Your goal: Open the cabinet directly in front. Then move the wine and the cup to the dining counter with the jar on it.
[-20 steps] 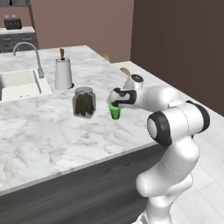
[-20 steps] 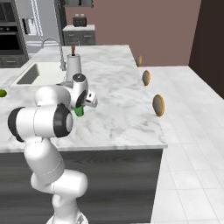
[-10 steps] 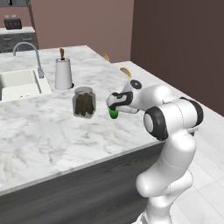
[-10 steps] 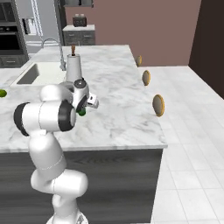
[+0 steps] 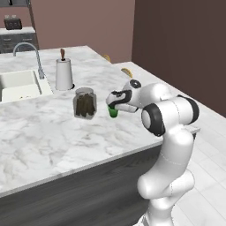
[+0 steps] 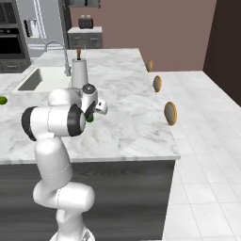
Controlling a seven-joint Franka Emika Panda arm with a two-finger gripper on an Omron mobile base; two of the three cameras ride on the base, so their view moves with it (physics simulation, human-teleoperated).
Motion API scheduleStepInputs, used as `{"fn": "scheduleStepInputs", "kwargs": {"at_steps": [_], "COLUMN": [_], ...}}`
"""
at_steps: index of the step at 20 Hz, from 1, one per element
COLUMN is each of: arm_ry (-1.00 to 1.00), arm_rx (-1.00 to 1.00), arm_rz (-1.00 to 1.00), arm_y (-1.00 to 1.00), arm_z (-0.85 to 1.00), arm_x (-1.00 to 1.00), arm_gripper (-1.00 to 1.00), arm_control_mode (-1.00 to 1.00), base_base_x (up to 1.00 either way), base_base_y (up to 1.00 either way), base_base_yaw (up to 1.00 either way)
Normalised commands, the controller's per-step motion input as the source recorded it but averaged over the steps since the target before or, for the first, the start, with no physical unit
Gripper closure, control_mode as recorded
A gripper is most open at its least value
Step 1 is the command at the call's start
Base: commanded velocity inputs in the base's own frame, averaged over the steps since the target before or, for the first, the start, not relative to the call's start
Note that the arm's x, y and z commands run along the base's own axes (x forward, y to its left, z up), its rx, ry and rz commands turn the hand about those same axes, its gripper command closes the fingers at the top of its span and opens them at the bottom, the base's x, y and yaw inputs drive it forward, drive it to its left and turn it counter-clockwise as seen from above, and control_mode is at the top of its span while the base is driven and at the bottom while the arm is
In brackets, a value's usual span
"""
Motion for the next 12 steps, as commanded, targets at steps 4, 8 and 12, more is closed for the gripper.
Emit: {"fn": "scheduleStepInputs", "kwargs": {"at_steps": [4,8,12], "arm_ry": [0.00,0.00,0.00], "arm_rx": [0.03,0.04,0.00], "arm_rz": [0.01,0.00,0.00], "arm_y": [-0.01,0.00,0.00], "arm_z": [0.00,0.00,-0.04], "arm_x": [0.02,0.05,0.07], "arm_gripper": [1.00,1.00,1.00], "arm_control_mode": [-1.00,-1.00,-1.00], "base_base_x": [0.00,0.00,0.00], "base_base_y": [0.00,0.00,0.00], "base_base_yaw": [0.00,0.00,0.00]}}
